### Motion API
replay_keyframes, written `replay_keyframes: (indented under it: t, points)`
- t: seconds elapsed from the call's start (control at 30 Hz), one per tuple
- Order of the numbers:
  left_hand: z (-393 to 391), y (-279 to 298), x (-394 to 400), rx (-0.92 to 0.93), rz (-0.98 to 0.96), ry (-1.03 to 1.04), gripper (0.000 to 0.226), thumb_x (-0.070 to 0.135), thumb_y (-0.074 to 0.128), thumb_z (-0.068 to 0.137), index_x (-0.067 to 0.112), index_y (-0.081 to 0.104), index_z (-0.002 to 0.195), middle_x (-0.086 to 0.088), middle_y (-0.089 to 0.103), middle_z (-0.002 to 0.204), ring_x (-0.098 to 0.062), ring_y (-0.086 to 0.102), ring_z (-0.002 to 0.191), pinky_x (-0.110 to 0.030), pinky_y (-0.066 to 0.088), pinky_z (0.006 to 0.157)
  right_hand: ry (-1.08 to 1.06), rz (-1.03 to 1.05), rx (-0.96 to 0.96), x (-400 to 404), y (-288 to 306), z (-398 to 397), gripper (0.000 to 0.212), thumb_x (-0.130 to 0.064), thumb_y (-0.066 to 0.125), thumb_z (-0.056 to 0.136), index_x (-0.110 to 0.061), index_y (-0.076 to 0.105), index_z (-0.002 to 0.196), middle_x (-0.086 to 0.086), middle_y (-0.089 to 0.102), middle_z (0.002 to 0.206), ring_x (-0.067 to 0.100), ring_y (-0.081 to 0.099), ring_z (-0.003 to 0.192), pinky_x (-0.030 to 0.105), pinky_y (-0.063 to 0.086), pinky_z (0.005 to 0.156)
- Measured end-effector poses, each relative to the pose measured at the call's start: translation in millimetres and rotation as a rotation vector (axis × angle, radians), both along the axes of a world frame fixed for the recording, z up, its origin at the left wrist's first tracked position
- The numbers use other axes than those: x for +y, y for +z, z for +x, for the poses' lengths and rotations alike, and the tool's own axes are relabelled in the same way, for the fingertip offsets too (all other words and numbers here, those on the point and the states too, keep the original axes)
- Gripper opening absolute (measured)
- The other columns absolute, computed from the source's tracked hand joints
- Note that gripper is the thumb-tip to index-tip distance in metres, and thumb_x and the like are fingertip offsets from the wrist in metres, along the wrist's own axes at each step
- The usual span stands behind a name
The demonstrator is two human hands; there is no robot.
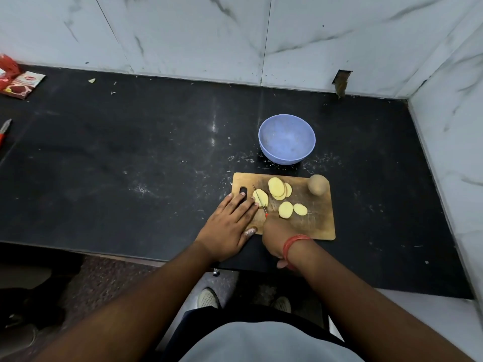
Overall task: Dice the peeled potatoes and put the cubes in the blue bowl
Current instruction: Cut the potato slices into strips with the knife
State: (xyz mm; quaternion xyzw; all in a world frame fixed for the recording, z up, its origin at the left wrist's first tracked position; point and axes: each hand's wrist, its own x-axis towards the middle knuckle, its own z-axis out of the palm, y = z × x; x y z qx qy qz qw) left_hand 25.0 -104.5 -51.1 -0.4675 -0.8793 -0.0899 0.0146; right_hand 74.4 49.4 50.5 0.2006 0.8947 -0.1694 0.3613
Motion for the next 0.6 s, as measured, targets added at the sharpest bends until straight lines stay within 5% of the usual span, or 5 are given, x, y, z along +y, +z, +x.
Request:
replay_keyframes:
  t: [0.13, 0.27, 0.33, 0.43, 0.6]
  points:
    - [0.3, 1.2, -0.2, 0.021, -0.036, 0.016, 0.061, 0.050, 0.033, 0.106, 0.014, 0.035, 0.155, -0.006, 0.034, 0.161, -0.030, 0.022, 0.152, -0.052, 0.018, 0.123, 0.079, -0.022, -0.040, 8.5, 2.6, 17.3, 0.037, -0.007, 0.052, 0.095, 0.003, 0.047, 0.130, 0.019, 0.053, 0.131, 0.033, 0.053, 0.120, 0.034, 0.046, 0.092]
    - [0.8, 2.9, 0.1, 0.025, -0.051, 0.018, 0.061, 0.050, 0.032, 0.106, 0.014, 0.035, 0.156, -0.007, 0.034, 0.161, -0.030, 0.022, 0.151, -0.052, 0.018, 0.123, 0.240, 0.025, -0.165, 7.6, 16.4, 47.5, 0.032, -0.017, 0.039, 0.102, 0.004, 0.046, 0.079, 0.012, 0.052, 0.080, 0.024, 0.047, 0.068, 0.030, 0.042, 0.090]
    - [0.3, 2.9, -0.3, 0.027, -0.059, 0.017, 0.062, 0.050, 0.031, 0.106, 0.014, 0.033, 0.156, -0.007, 0.033, 0.161, -0.030, 0.021, 0.152, -0.052, 0.017, 0.123, 0.050, -0.044, -0.109, 9.3, 7.8, 52.6, 0.023, -0.014, 0.040, 0.101, 0.005, 0.051, 0.107, 0.016, 0.060, 0.100, 0.027, 0.055, 0.081, 0.031, 0.045, 0.082]
    - [0.1, 3.5, 0.1, 0.021, -0.062, 0.011, 0.062, 0.050, 0.031, 0.106, 0.014, 0.033, 0.156, -0.008, 0.033, 0.161, -0.029, 0.020, 0.152, -0.052, 0.016, 0.123, 0.000, -0.043, -0.050, 18.9, 2.4, 58.2, 0.047, -0.007, 0.040, 0.097, 0.002, 0.027, 0.141, 0.020, 0.057, 0.124, 0.031, 0.060, 0.107, 0.038, 0.048, 0.087]
    - [0.2, 4.3, -0.4, 0.035, -0.049, -0.001, 0.061, 0.051, 0.031, 0.107, 0.013, 0.036, 0.155, -0.009, 0.033, 0.160, -0.028, 0.017, 0.154, -0.053, 0.015, 0.123, -0.029, -0.136, 0.055, 35.6, -2.5, 74.1, 0.028, -0.010, 0.036, 0.099, -0.003, 0.037, 0.127, 0.012, 0.060, 0.095, 0.021, 0.061, 0.082, 0.029, 0.044, 0.063]
